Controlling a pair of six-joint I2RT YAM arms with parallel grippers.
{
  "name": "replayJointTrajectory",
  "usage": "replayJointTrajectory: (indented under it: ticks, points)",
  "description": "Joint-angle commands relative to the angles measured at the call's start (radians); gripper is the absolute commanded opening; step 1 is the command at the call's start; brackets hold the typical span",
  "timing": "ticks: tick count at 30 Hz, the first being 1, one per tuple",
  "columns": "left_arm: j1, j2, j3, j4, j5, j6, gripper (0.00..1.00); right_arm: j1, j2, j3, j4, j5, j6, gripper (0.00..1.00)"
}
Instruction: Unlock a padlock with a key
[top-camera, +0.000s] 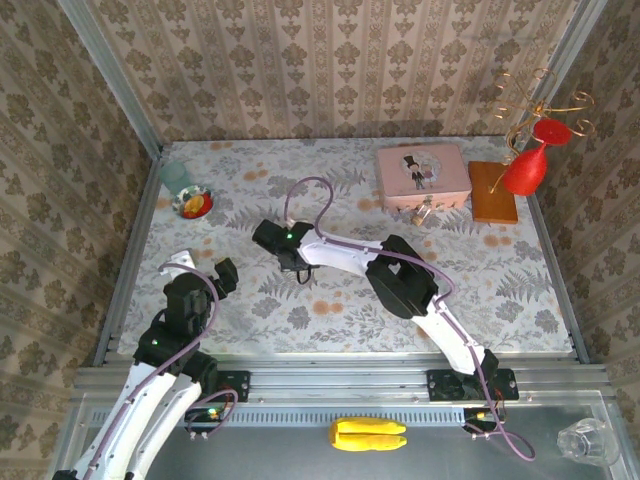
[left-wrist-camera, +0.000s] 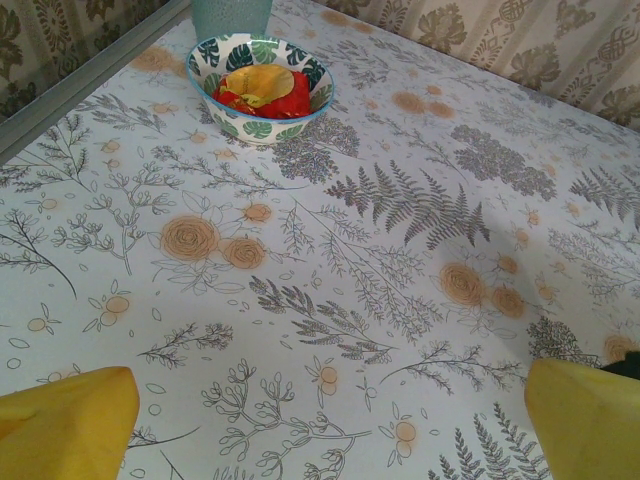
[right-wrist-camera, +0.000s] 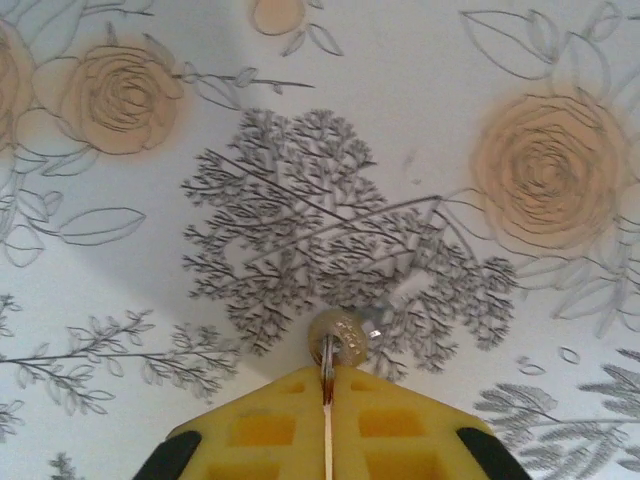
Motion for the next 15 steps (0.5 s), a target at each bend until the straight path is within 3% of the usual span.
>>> replayJointTrajectory:
  ticks: [1,5,8,15]
  points:
    - [0.009,-0.013,-0.006,0.004,-0.009,-0.007,1.00,-0.011,-0.065,-0.090,0.017,0.048,0.000,0.05]
    - [0.016,-0.007,-0.020,0.037,0.027,0.001,1.00,-0.011,-0.193,-0.254,0.196,0.046,-0.043,0.00]
    - [0.025,0.012,-0.024,0.070,0.085,0.012,1.00,-0.009,-0.321,-0.438,0.449,0.008,-0.126,0.00]
    - [0.053,0.080,-0.037,0.198,0.319,0.016,1.00,-0.004,-0.569,-0.840,1.000,-0.115,-0.285,0.00]
